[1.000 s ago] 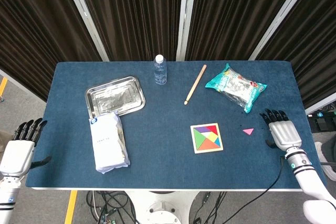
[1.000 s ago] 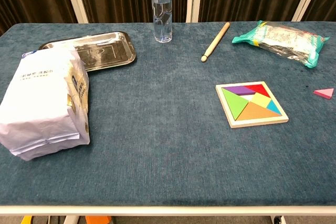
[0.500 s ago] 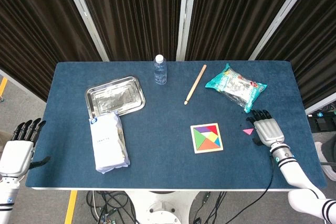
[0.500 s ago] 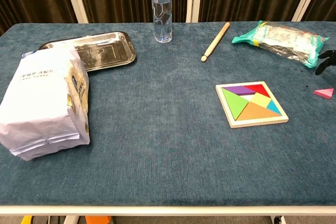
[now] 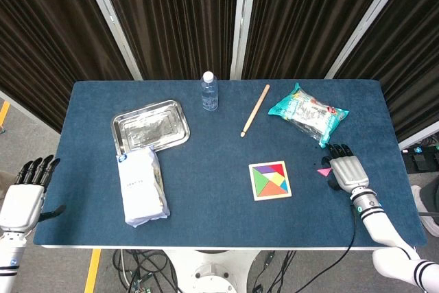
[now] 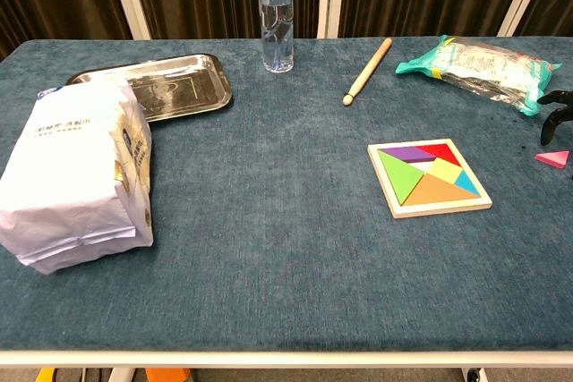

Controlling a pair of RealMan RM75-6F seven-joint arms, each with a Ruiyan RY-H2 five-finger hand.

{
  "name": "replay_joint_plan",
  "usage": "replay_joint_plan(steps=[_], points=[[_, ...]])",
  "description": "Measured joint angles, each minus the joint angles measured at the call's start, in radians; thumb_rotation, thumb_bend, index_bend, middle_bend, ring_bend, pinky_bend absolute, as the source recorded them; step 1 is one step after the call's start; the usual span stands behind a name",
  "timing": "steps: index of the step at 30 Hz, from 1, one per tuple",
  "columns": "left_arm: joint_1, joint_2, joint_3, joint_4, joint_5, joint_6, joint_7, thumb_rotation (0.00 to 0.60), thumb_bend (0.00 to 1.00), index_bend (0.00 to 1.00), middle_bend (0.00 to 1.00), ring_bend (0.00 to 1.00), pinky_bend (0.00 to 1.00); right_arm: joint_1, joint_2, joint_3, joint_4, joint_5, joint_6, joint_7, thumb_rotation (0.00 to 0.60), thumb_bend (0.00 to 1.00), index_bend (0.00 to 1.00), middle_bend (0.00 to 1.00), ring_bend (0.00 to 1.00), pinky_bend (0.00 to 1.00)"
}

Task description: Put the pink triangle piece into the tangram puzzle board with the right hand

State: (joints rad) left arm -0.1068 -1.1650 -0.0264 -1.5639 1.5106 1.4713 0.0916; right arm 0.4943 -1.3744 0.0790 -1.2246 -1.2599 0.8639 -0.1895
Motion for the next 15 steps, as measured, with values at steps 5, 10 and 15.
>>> replay_joint_plan(steps=[5,10,15], points=[[-0.001,0.005,0.005,0.001,0.003,-0.007,0.0,0.6,0.0,0.05,0.02,0.0,0.08,0.005,-0.006,0.001,0.006,0.005,0.001,-0.001,0.6,0.2,0.37,0.0,0.0,0.0],[-0.005,0.007,0.005,0.003,0.006,-0.011,-0.002,0.6,0.0,0.05,0.02,0.0,0.08,0.009,-0.008,-0.002,0.011,0.008,-0.004,-0.005,0.6,0.21,0.4,0.0,0.0,0.0],[-0.004,0.009,0.007,0.004,0.002,-0.014,-0.001,0.6,0.0,0.05,0.02,0.0,0.08,0.011,-0.013,-0.005,0.012,0.014,-0.004,-0.014,0.6,0.21,0.41,0.0,0.0,0.0]])
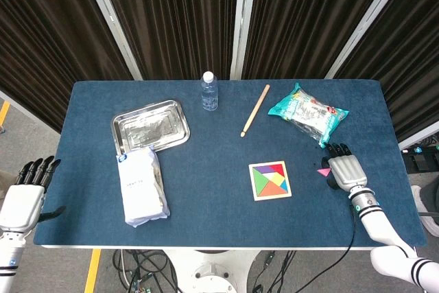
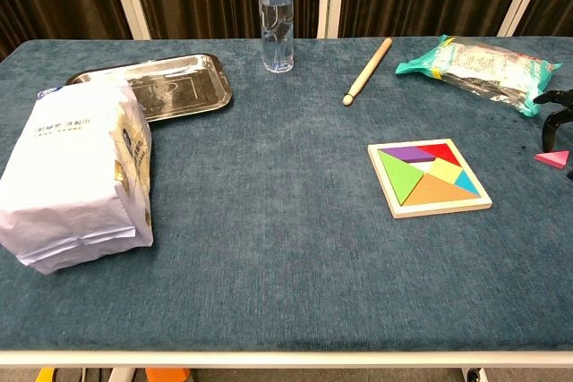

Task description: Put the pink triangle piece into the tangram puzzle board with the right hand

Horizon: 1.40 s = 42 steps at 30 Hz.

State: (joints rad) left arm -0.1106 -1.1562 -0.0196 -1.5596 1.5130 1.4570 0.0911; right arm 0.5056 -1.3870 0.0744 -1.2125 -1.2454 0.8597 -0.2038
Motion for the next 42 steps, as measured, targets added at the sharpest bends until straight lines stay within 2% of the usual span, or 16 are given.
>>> replay_joint_plan(steps=[30,42], points=[[-0.003,-0.008,0.01,0.009,0.001,-0.017,-0.005,0.6,0.0,0.05,0.02,0.0,0.08,0.011,-0.011,-0.004,0.018,0.008,0.0,0.008,0.6,0.27,0.54,0.0,0.0,0.0],[-0.006,-0.007,0.01,0.009,0.001,-0.022,-0.005,0.6,0.0,0.05,0.02,0.0,0.08,0.016,0.015,0.002,-0.007,-0.024,0.014,0.066,0.6,0.27,0.55,0.0,0.0,0.0]])
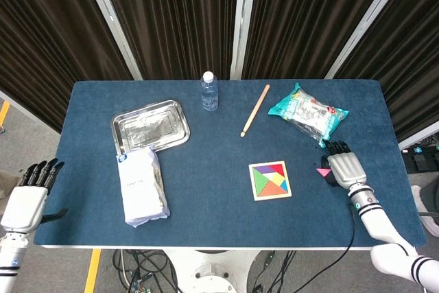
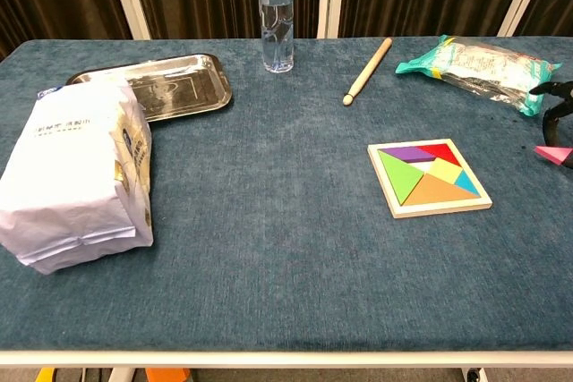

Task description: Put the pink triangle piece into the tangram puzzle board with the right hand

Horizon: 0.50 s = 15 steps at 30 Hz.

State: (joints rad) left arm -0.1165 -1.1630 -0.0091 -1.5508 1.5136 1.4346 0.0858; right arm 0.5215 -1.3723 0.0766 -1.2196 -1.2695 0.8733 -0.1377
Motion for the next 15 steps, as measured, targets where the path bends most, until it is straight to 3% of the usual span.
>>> replay_joint_plan(steps=[8,15], points=[[0.0,0.004,0.0,-0.015,0.002,0.003,0.013,0.6,0.0,0.05,0.02,0.0,0.08,0.064,0.049,0.027,-0.063,-0.034,-0.038,0.024,0.6,0.27,0.55,0.01,0.0,0.0],[0.006,0.006,0.0,-0.011,-0.002,0.01,0.007,0.6,0.0,0.05,0.02,0.0,0.08,0.14,0.037,0.044,-0.094,-0.035,-0.104,-0.011,0.6,0.27,0.55,0.01,0.0,0.0]])
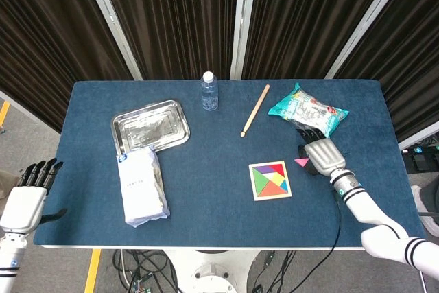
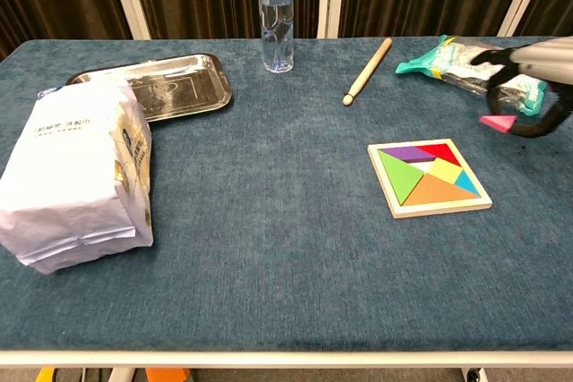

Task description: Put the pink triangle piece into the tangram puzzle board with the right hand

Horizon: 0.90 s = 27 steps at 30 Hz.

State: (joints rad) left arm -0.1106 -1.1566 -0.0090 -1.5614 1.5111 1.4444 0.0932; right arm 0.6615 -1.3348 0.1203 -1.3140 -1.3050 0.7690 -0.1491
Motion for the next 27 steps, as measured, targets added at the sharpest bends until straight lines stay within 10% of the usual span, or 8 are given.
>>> replay_joint_plan(steps=[27], points=[[0.009,-0.009,0.003,0.045,-0.001,0.003,-0.049,0.6,0.0,0.05,0.02,0.0,0.08,0.098,-0.104,-0.028,-0.054,0.065,-0.044,-0.169,0.6,0.27,0.55,0.01,0.0,0.0]])
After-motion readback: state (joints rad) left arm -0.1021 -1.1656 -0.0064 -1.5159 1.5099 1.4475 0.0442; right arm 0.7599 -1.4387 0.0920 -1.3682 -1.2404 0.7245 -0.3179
